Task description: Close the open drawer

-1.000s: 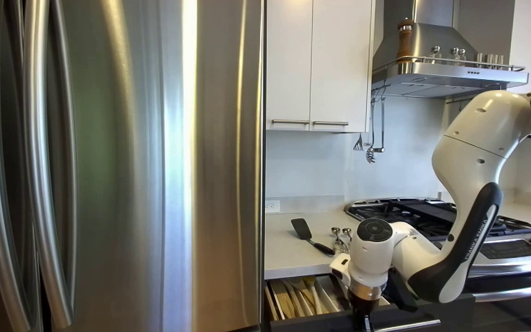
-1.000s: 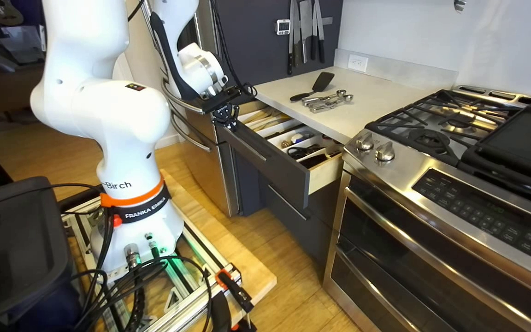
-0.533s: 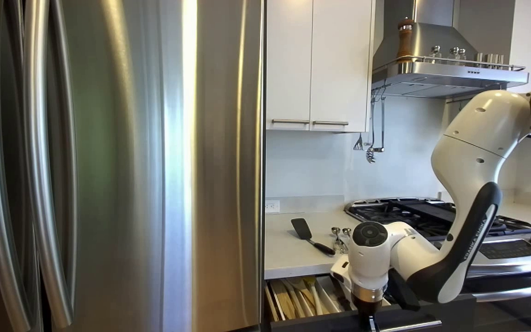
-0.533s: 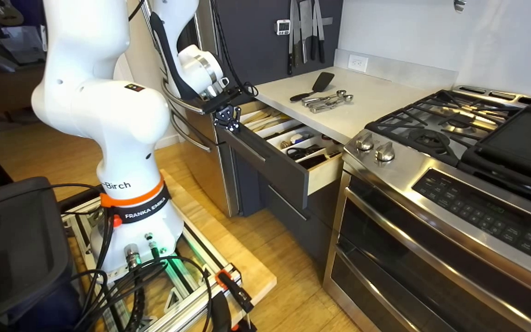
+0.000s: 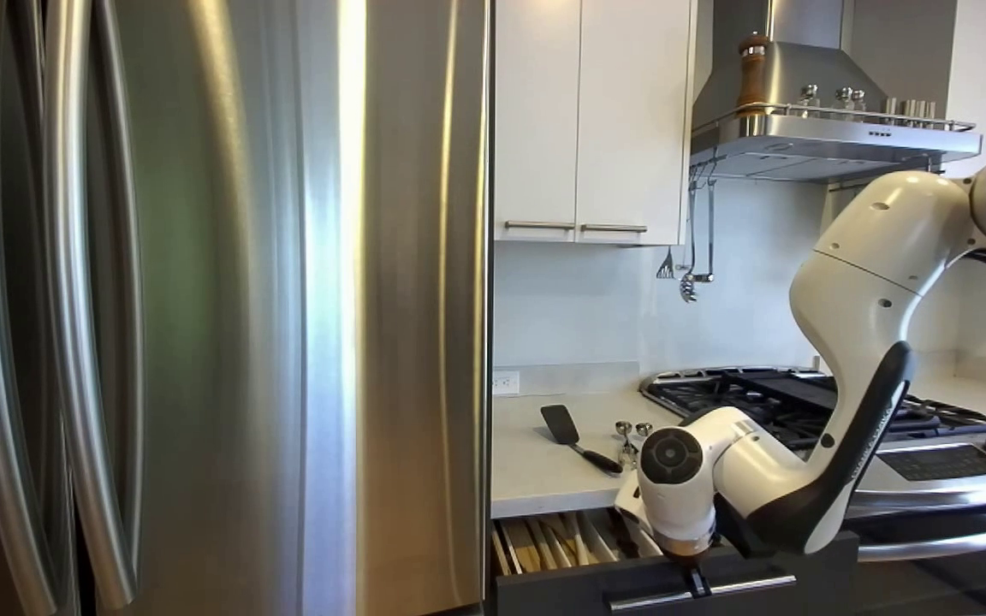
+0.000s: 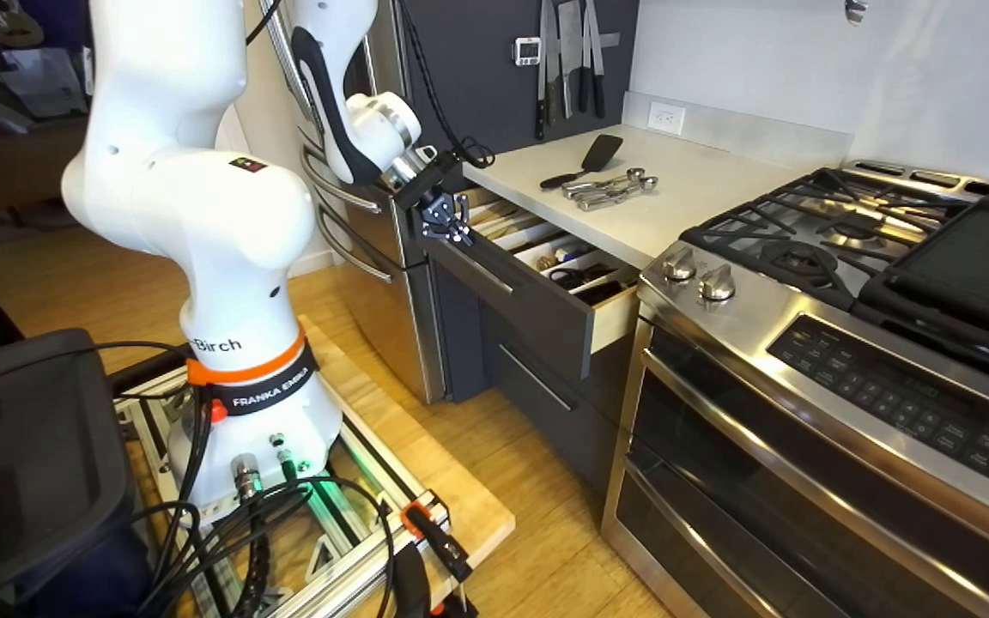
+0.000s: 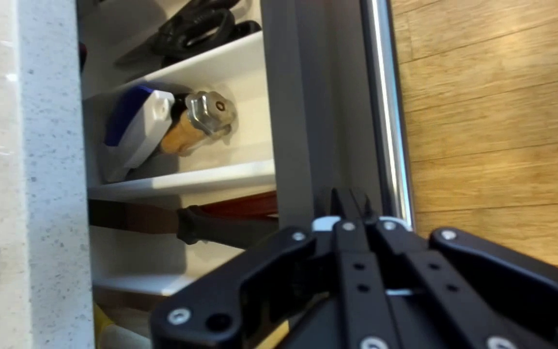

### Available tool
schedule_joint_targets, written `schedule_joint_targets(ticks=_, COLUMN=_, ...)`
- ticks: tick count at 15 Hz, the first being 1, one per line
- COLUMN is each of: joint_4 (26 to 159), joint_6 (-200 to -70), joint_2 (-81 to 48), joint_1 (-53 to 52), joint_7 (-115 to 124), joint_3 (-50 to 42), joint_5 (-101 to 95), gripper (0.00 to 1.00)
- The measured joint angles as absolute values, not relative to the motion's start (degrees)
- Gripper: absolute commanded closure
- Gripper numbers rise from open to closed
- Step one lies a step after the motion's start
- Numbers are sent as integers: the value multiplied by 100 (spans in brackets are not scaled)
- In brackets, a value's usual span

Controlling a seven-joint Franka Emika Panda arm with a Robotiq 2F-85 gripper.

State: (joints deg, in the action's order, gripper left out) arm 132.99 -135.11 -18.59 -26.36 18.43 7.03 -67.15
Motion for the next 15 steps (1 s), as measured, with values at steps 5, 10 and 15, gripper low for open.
schedule_joint_targets(ticks=5, joint_4=13115, joint_6=-13330, joint_2=-2025, joint_1=-2362, joint_7=2357, joint_3=729, joint_5=-7651, gripper=100)
schedule_joint_targets(ticks=10, joint_4=12976, joint_6=-13284, joint_2=-2326, joint_1=-2071, joint_7=3062, joint_3=734, joint_5=-8678, gripper=100)
schedule_joint_targets(ticks=15, joint_4=12868, joint_6=-13272, joint_2=-2623, joint_1=-1776, joint_7=3773, joint_3=742, joint_5=-9472, gripper=100)
